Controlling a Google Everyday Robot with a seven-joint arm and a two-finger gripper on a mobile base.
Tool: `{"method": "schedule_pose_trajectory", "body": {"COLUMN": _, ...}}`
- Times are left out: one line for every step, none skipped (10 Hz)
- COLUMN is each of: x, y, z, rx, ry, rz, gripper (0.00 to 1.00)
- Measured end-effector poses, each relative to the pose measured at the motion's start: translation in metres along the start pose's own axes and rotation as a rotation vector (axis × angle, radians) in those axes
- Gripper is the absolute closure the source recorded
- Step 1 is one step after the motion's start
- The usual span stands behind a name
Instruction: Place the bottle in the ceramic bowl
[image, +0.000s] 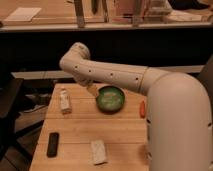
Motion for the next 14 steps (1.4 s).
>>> {"method": "schedule_pose_trajectory", "body": {"x": -0.001, "y": -0.003, "z": 0.002, "rx": 0.001, "ry": 0.001, "rz": -0.009, "gripper": 0.20}}
{"method": "schedule_pose_trajectory", "body": {"x": -0.001, "y": -0.004, "z": 0.003, "rx": -0.003, "ry": -0.001, "rz": -0.022, "gripper": 0.20}}
{"method": "schedule_pose_trajectory", "body": {"x": -0.002, "y": -0.005, "z": 0.004, "rx": -0.012, "ry": -0.002, "rz": -0.031, "gripper": 0.20}}
{"method": "schedule_pose_trajectory", "body": {"x": -0.006, "y": -0.011, "z": 0.004, "rx": -0.007, "ry": -0.006, "rz": -0.040, "gripper": 0.20}}
{"method": "schedule_pose_trajectory", "body": {"x": -0.015, "y": -0.024, "z": 0.004, "rx": 0.001, "ry": -0.007, "rz": -0.057, "gripper": 0.20}}
{"method": "schedule_pose_trajectory", "body": {"x": -0.018, "y": -0.028, "z": 0.004, "rx": 0.004, "ry": -0.007, "rz": -0.063, "gripper": 0.20}}
{"method": "schedule_pose_trajectory", "body": {"x": -0.024, "y": -0.037, "z": 0.005, "rx": 0.008, "ry": -0.007, "rz": -0.079, "gripper": 0.20}}
{"method": "schedule_pose_trajectory", "body": {"x": -0.025, "y": -0.040, "z": 0.006, "rx": 0.008, "ry": -0.008, "rz": -0.090, "gripper": 0.20}}
{"method": "schedule_pose_trajectory", "body": {"x": -0.024, "y": -0.041, "z": 0.006, "rx": 0.005, "ry": -0.007, "rz": -0.100, "gripper": 0.20}}
{"method": "schedule_pose_trajectory", "body": {"x": -0.024, "y": -0.044, "z": 0.007, "rx": 0.001, "ry": -0.007, "rz": -0.106, "gripper": 0.20}}
{"method": "schedule_pose_trajectory", "body": {"x": -0.031, "y": -0.054, "z": 0.007, "rx": 0.009, "ry": -0.013, "rz": -0.117, "gripper": 0.20}}
{"method": "schedule_pose_trajectory", "body": {"x": -0.038, "y": -0.063, "z": 0.008, "rx": 0.016, "ry": -0.017, "rz": -0.130, "gripper": 0.20}}
{"method": "schedule_pose_trajectory", "body": {"x": -0.045, "y": -0.072, "z": 0.009, "rx": 0.022, "ry": -0.022, "rz": -0.145, "gripper": 0.20}}
{"method": "schedule_pose_trajectory", "body": {"x": -0.047, "y": -0.075, "z": 0.010, "rx": 0.025, "ry": -0.024, "rz": -0.154, "gripper": 0.20}}
